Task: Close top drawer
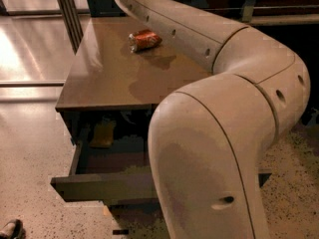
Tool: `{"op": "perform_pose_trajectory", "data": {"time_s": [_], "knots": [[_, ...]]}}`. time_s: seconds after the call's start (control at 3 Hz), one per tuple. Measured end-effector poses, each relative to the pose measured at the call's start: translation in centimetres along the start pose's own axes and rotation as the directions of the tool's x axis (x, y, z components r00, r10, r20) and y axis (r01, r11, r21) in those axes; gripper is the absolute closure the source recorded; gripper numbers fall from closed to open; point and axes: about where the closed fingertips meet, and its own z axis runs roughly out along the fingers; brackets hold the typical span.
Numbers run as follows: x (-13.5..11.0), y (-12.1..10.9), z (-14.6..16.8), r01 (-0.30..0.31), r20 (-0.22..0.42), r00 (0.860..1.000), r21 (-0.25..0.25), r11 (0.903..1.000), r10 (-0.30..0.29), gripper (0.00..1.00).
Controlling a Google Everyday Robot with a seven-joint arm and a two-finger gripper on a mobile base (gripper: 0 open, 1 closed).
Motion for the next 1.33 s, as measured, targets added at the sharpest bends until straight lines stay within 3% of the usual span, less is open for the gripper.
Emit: {"op": "perform_pose_trajectory", "data": {"time_s": [0.33, 1.0, 1.33], "knots": [[0.45, -0.14, -0.08, -0.145, 0.055, 0.988, 0.034, 0.9889, 0.143, 0.0], [0.82, -0.26, -0.11, -0.243, 0.093, 0.967, 0.053, 0.9687, 0.237, 0.0], [1.17, -0.22, -0.1, -0.304, 0.103, 0.95, 0.071, 0.95, 0.296, 0.0]]}}
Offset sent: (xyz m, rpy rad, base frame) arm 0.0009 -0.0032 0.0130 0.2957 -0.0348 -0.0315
